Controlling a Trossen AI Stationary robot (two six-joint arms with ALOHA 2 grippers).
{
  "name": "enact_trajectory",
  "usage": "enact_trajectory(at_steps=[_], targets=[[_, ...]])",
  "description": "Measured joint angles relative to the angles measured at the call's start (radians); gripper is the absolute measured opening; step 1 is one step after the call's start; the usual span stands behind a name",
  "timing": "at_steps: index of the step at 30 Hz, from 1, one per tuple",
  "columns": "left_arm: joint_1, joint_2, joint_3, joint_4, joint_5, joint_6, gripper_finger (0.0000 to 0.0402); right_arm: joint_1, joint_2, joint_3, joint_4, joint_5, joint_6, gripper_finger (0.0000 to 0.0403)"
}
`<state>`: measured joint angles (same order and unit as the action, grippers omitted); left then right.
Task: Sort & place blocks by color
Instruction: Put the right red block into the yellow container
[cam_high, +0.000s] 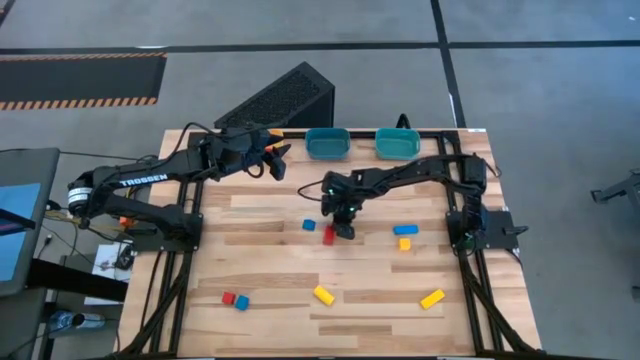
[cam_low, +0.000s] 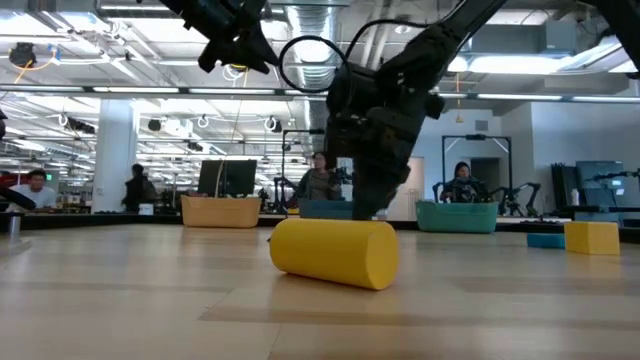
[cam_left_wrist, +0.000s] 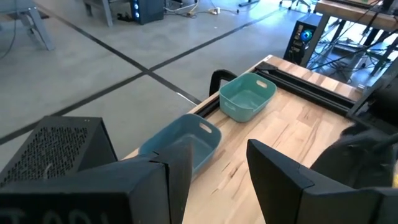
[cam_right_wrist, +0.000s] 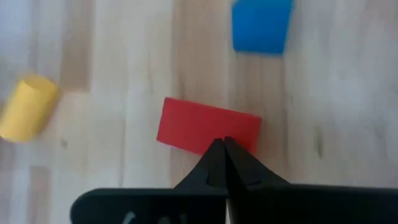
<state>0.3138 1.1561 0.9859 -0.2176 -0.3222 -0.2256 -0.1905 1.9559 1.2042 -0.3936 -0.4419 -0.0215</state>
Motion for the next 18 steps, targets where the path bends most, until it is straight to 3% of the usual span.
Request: enact_trajectory(at_steps=[5,10,18], targets=[[0.000,0.003,0.000,-0.009,-0.005,-0.002,0.0141,0.009,-0.079,0.002,0.050,0.066,-0.038,0.0025],[0.000,0.003,0.000,-0.013,-0.004,-0.005,0.0141,0.008,-0.093,0.000,0.055,0.152,-0.262,0.0065],[0.000,0.003,0.000,-0.077,0.003,-0.118,0.0141,0.047,-0.083,0.001,0.037,0.218,-0.556,0.0189]])
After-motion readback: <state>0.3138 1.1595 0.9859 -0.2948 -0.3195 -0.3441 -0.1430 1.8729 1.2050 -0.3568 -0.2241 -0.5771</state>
